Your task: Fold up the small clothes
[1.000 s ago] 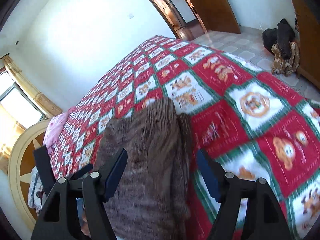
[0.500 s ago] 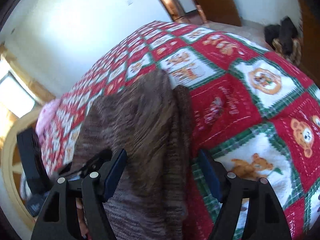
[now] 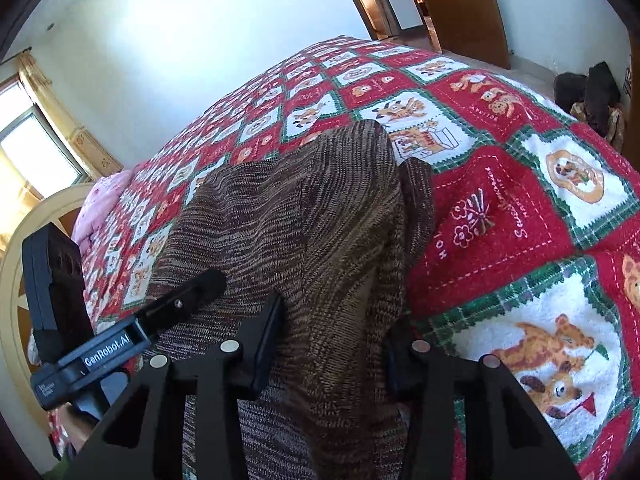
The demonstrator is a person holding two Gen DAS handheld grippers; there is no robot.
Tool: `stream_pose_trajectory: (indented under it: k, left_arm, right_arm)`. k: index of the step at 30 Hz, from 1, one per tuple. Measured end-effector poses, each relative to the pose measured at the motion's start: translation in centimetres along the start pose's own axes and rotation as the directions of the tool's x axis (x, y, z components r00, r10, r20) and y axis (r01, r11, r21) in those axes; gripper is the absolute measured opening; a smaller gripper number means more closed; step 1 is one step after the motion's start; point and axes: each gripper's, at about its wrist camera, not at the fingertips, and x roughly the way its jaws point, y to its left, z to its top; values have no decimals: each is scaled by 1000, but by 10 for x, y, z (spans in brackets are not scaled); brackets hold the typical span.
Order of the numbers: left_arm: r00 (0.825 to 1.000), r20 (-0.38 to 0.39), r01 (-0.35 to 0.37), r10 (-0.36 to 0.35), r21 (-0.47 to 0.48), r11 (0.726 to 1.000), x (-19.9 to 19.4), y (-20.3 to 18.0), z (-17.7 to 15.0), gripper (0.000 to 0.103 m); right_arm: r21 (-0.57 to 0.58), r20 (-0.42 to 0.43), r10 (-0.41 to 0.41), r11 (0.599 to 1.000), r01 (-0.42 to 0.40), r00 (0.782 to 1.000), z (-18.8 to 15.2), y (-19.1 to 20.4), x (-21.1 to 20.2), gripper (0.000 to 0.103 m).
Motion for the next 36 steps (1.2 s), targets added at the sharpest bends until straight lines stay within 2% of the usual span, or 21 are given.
stream_pose_trajectory:
  k: [3, 5, 7, 9, 11, 12, 13, 15, 18, 20, 22, 24, 29, 36]
  left_arm:
    - [999, 11, -44, 43, 36, 998, 0, -7, -2, 59]
    - [998, 13, -63, 63, 50, 997, 1, -9, -2, 59]
    - [999, 12, -53, 53, 38, 998, 0, -6, -2, 59]
    - [999, 12, -37, 36, 24, 999, -1, -2, -2, 59]
    - [999, 13, -33, 32, 21, 999, -1, -1, -2, 59]
    - [999, 14, -33, 32, 21, 999, -1, -1, -3, 59]
    - [999, 14, -33, 33, 21, 999, -1, -1, -3, 59]
    - [999, 16, -33, 32, 22, 999, -1, -1, -3, 58]
    - [999, 19, -32, 31, 23, 999, -1, -1, -2, 52]
    - [998, 21, -54, 54, 41, 998, -3, -6, -2, 44]
    - [997, 25, -81, 79, 88, 993, -8, -16, -3, 36]
    - [996, 28, -92, 90, 122, 988, -18, -25, -4, 34]
    - [1000, -4, -18, 18, 93, 995, -50, -40, -10, 33]
    - [998, 10, 63, -67, 213, 975, -99, -97, -37, 33]
  right_arm:
    - [-88, 22, -113, 990, 114, 993, -3, 19, 1, 41]
    - [-194, 67, -251, 946, 259, 966, -8, 44, 2, 40]
    - [-335, 140, -391, 846, 415, 910, -18, 79, 8, 35]
    - [-439, 210, -474, 736, 515, 855, -28, 105, 17, 34]
    - [-485, 247, -499, 679, 552, 831, -33, 116, 22, 32]
    - [-496, 259, -504, 662, 561, 824, -35, 117, 23, 31]
    - [-496, 260, -503, 663, 561, 824, -35, 116, 23, 31]
    - [-474, 247, -486, 694, 542, 838, -32, 110, 19, 29]
    - [-391, 182, -420, 798, 458, 889, -21, 89, 8, 26]
    - [-309, 130, -369, 867, 391, 920, -16, 77, 0, 24]
    - [-260, 107, -337, 899, 353, 936, -11, 76, -6, 23]
    - [-253, 121, -328, 902, 349, 937, -12, 83, -17, 23]
    - [-257, 192, -306, 901, 349, 932, -30, 112, -67, 23]
    - [-175, 270, -302, 918, 355, 914, -59, 107, -149, 23]
